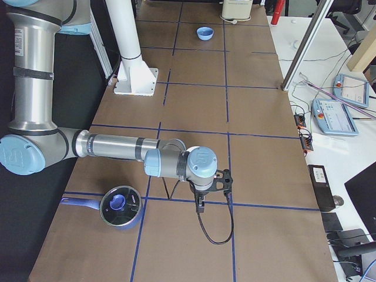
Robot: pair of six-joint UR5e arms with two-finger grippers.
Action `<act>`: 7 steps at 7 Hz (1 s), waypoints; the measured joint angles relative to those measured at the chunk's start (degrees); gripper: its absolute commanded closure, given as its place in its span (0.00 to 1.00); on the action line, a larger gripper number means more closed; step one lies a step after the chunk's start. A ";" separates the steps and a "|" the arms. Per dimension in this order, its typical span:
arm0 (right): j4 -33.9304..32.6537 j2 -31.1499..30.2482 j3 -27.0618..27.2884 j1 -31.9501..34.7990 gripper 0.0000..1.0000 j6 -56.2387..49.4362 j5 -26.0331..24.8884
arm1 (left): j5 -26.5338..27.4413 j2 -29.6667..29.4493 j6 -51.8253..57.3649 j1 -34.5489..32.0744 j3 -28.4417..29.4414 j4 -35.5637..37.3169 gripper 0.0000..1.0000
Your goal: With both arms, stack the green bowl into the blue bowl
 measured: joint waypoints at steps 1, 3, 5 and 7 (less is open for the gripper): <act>0.00 0.00 0.07 0.05 0.00 0.07 0.00 | 0.00 0.00 0.00 0.00 -0.03 0.00 0.00; 0.00 0.06 0.28 0.16 0.00 0.24 0.01 | 0.00 0.00 0.00 0.00 -0.08 0.00 0.00; 0.00 0.07 0.37 0.35 0.00 0.27 0.03 | 0.34 0.00 0.00 0.00 -0.04 0.00 0.00; 0.00 0.07 0.43 0.50 0.00 0.27 0.05 | 0.73 0.00 -0.06 0.00 -0.04 0.00 0.00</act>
